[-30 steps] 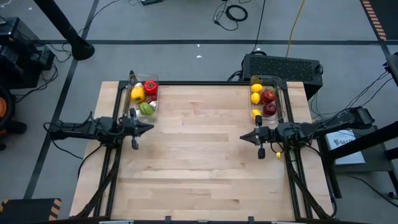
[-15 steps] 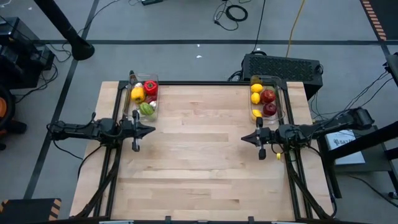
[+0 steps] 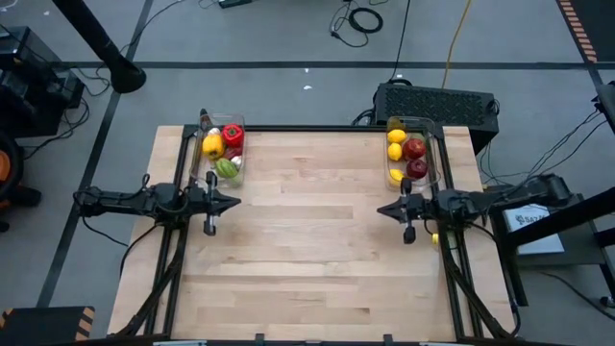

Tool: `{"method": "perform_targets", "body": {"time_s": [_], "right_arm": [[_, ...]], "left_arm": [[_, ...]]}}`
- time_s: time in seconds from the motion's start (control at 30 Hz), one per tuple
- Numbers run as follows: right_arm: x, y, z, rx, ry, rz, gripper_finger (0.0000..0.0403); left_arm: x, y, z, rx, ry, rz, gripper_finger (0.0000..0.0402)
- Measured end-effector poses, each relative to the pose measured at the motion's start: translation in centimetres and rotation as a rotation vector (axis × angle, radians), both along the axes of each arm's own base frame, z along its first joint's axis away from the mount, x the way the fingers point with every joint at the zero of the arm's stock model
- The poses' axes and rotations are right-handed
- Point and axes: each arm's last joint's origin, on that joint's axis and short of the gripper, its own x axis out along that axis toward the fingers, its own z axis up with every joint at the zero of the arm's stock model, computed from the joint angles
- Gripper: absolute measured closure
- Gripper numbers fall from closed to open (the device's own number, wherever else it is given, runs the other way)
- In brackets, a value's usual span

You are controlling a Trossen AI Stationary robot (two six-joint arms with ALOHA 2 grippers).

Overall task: Sort produce into baskets
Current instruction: Return to Home Position

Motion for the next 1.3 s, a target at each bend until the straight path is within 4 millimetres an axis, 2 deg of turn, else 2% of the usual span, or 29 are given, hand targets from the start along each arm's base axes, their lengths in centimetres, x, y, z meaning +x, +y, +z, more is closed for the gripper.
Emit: {"method": "perform_targets", "body": {"time_s": [0.3, 0.47, 1.0, 1.3], "right_arm": [[-1.4, -0.2, 0.4, -0.026, -0.054, 0.005, 0.0403], [-2.2, -0.2, 1.3, -0.037, -0.163, 0.051, 0.0403], [-2.1, -1.1, 1.7, -0.092, -0.201, 0.028, 0.0403], [-2.1, -1.6, 1.2, 0.005, -0.156, 0.03, 0.0403]], "left_arm": [[0.1, 0.0, -0.1, -0.02, 0.016, 0.0, 0.0395], [0.2, 0.0, -0.4, -0.03, 0.042, 0.0, 0.0395], [0.4, 0.0, -0.2, 0.003, 0.029, 0.01, 0.0395], [0.4, 0.1, -0.1, 0.038, 0.018, 0.04, 0.0395]]}}
